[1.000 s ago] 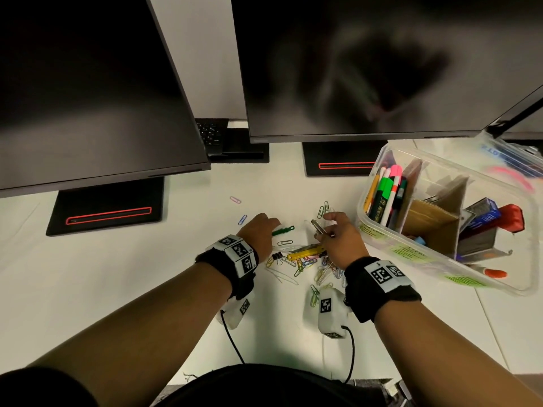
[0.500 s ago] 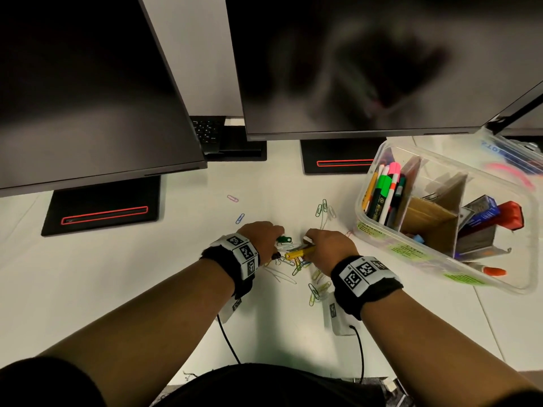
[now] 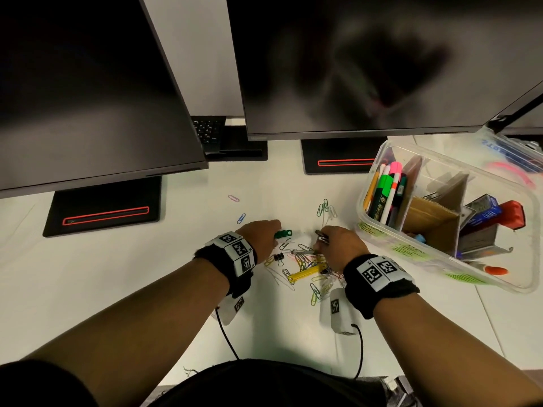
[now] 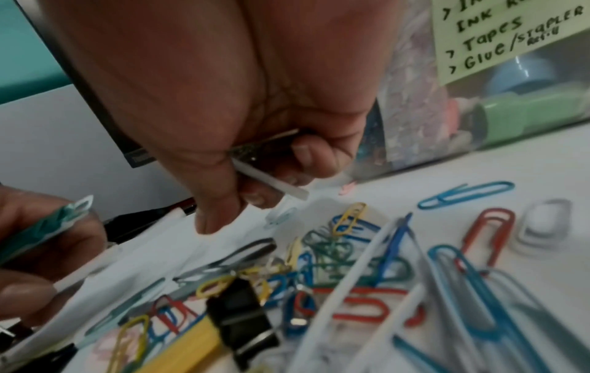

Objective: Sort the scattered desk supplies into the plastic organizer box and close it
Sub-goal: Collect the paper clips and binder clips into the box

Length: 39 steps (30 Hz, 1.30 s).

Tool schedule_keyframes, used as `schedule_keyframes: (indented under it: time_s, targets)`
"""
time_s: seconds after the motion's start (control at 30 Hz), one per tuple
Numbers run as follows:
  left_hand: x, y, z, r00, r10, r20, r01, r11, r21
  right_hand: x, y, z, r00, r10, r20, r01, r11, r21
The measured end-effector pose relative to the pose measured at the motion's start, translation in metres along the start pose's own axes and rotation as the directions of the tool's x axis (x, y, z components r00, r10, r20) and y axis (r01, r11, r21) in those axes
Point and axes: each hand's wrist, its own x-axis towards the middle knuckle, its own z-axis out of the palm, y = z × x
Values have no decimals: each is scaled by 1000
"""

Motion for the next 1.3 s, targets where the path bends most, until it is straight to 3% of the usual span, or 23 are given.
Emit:
schedule_keyframes:
  time_s: [0.17, 0.3, 0.4, 0.6, 0.93, 1.13, 1.2, 1.3]
  targets:
    - [-3, 1, -1, 1000, 23, 4, -23, 1000, 8, -4, -4, 4, 992, -113, -52, 112, 994, -9]
    - [-9, 1, -1, 1000, 15, 8, -15, 1000, -13, -6, -12, 12, 980, -198, 16, 197, 964, -178]
    - [-15, 0, 0, 1000, 11, 17, -11, 1000, -22, -7, -15, 14, 980, -199, 29, 201, 959, -201]
    - [-22, -2, 0, 998, -10, 63, 9, 1000, 20, -8, -5, 8, 985, -156, -77, 154, 988, -27]
    - [-36, 12, 16, 984, 22, 174, -27, 999, 29, -12, 8, -1, 993, -114, -3, 108, 926, 361]
    - [-36, 11, 17, 986, 49, 162, -64, 994, 93, -11, 15, -7, 999, -41, 20, 18, 758, 652]
    - [-36, 10, 17, 986, 53, 156, -68, 993, 96, -12, 14, -9, 998, 8, 55, -48, 616, 786]
    - [-37, 8, 14, 988, 58, 142, -70, 994, 86, -15, 11, -13, 987, 40, 154, -159, 293, 943]
